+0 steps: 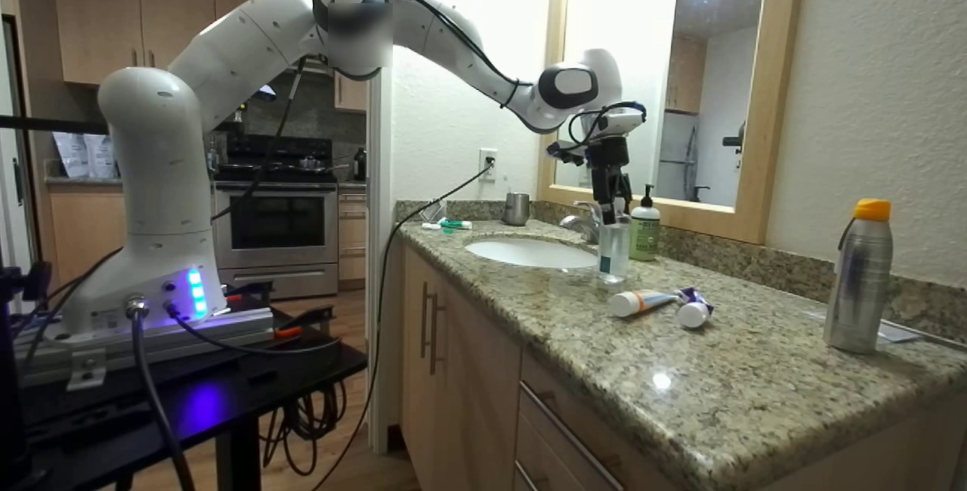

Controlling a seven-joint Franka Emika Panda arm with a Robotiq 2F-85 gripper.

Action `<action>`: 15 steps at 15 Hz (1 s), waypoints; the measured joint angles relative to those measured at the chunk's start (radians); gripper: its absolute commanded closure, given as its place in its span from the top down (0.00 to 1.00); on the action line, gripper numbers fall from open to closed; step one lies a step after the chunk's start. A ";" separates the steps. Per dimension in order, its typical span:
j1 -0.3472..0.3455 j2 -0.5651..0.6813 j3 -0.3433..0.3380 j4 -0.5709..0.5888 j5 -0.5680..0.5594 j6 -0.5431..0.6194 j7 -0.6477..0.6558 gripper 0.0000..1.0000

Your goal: Move the clear bottle to the left side of the counter

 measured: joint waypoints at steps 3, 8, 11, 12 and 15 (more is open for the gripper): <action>0.004 0.002 -0.002 0.000 -0.001 0.001 0.002 1.00; 0.008 0.011 -0.003 0.001 -0.010 -0.002 0.011 0.78; 0.008 0.011 -0.002 0.001 -0.010 -0.001 0.012 0.58; 0.009 0.011 -0.002 0.001 -0.010 0.000 0.012 0.53; 0.011 0.011 -0.002 0.001 -0.010 0.001 0.012 0.38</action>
